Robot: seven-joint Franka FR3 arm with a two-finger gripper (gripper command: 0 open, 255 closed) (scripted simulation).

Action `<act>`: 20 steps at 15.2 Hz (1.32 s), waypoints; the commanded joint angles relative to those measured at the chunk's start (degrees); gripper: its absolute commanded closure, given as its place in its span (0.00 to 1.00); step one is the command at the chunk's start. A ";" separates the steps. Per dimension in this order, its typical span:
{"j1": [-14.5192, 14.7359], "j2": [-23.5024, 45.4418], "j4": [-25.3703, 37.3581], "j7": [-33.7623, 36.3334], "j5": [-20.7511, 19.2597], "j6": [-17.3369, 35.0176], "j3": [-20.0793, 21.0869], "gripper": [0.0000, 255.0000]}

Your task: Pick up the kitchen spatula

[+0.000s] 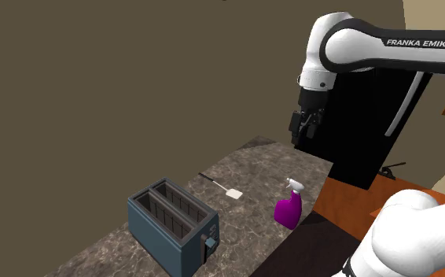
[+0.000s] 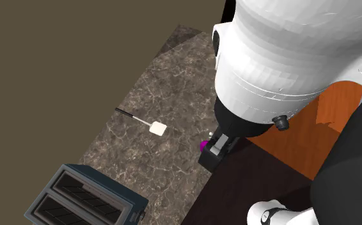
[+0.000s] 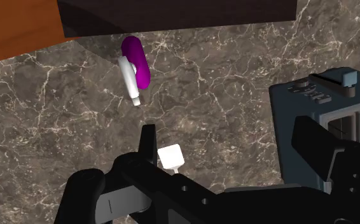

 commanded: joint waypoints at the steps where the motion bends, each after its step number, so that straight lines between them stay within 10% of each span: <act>1: 0.00 0.00 0.00 0.00 0.00 0.00 0.00 0.00; 20: 1.61 31.40 -4.16 -7.54 0.05 38.93 -3.05 0.00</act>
